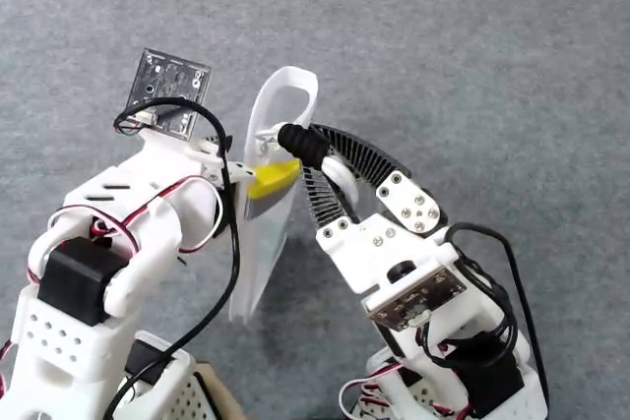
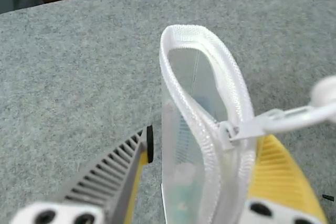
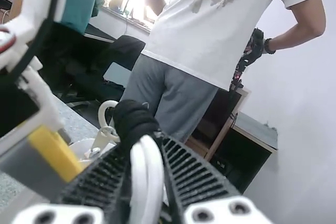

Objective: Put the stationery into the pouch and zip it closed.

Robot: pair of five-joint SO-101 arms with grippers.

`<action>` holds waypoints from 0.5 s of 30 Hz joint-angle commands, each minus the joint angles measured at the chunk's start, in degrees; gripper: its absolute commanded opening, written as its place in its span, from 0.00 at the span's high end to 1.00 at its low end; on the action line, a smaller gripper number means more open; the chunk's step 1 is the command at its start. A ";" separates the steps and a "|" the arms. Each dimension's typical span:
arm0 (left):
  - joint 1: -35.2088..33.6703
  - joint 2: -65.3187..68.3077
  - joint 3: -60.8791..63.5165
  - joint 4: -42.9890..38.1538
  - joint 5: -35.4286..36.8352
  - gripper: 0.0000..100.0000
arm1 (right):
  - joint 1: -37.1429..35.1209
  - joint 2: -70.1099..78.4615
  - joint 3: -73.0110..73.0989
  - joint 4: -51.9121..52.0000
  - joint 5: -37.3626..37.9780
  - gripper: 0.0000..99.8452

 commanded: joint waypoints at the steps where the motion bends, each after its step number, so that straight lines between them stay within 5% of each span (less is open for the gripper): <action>1: 0.31 0.35 -0.31 -2.02 0.26 0.74 | -0.09 -0.75 -3.03 -1.58 -0.62 0.99; 6: 0.31 3.78 -0.66 -2.02 0.09 0.88 | -0.09 -0.75 -3.03 -1.58 -0.62 0.99; 15: 0.31 4.57 -0.84 -2.02 0.44 0.89 | -0.09 -0.75 -3.03 -1.49 -0.62 0.99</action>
